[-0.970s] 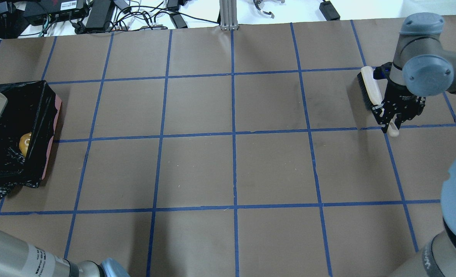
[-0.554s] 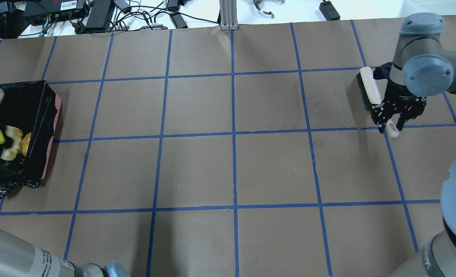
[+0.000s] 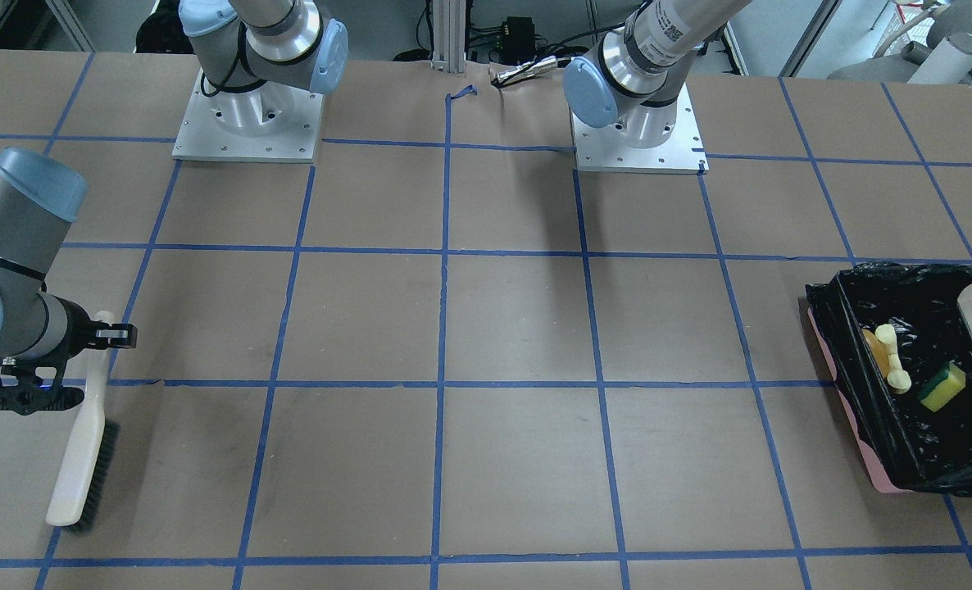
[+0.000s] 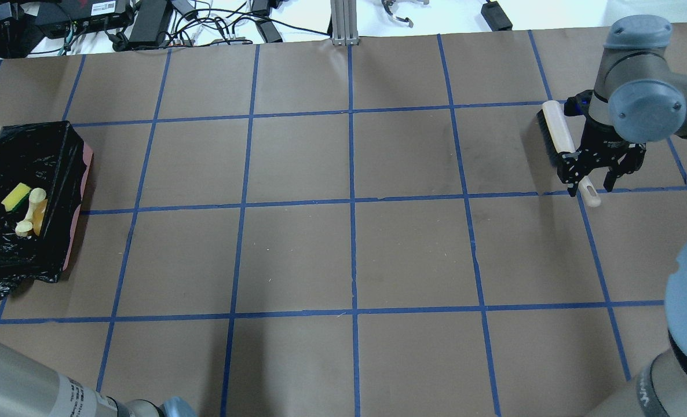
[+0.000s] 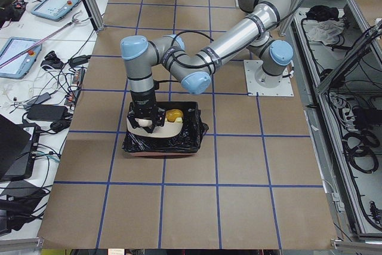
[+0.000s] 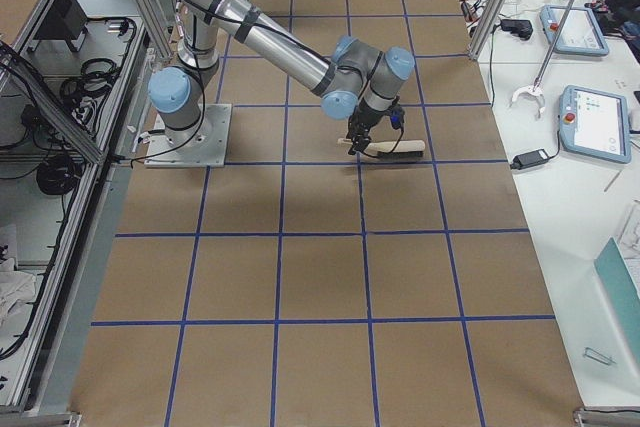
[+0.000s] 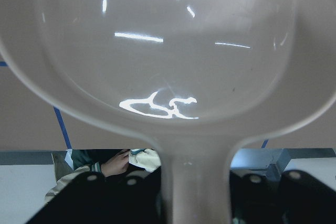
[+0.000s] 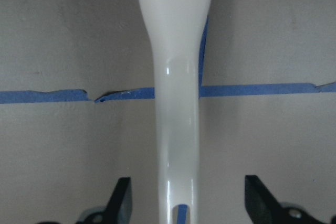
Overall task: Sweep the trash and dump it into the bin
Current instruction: 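Lower the brush and open the right gripper while the left gripper lifts the dustpan away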
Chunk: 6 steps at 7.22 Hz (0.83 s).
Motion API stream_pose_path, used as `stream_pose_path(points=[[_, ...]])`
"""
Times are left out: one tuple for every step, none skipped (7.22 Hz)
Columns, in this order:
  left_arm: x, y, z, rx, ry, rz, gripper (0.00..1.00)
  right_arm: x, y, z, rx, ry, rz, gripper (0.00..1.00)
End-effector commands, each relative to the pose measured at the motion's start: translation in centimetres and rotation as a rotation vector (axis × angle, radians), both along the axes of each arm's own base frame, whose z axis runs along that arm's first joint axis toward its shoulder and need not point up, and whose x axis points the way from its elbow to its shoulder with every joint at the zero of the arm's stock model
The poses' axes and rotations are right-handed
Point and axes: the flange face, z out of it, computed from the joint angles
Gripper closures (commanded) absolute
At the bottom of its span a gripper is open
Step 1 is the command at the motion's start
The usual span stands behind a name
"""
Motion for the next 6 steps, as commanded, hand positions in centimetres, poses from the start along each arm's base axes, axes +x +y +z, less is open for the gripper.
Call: stream_pose_path(points=[[-1.4, 0.2, 0.3, -0.028, 0.11, 0.002, 1.0, 0.5, 0.1, 4.8, -0.095, -0.018, 0.022, 0.0], [-2.1, 0.9, 0.6, -0.021, 0.171, 0.031, 1.0, 0.8, 0.2, 7.7, -0.144, -0.02, 0.025, 0.0], [-2.7, 1.3, 1.2, -0.03, 0.209, 0.044, 1.0, 1.0, 1.0, 10.8, -0.192, -0.016, 0.055, 0.0], [-3.5, 1.7, 1.6, -0.036, 0.26, 0.046, 1.0, 1.9, 2.4, 13.7, -0.215, -0.052, 0.059, 0.0], [-4.6, 1.6, 1.3, -0.055, 0.343, 0.075, 1.0, 2.4, 3.4, 16.9, -0.223, -0.069, 0.055, 0.0], [-6.3, 1.2, 0.4, -0.059, 0.453, 0.112, 1.0, 3.0, 4.3, 19.8, -0.21, -0.091, 0.051, 0.0]])
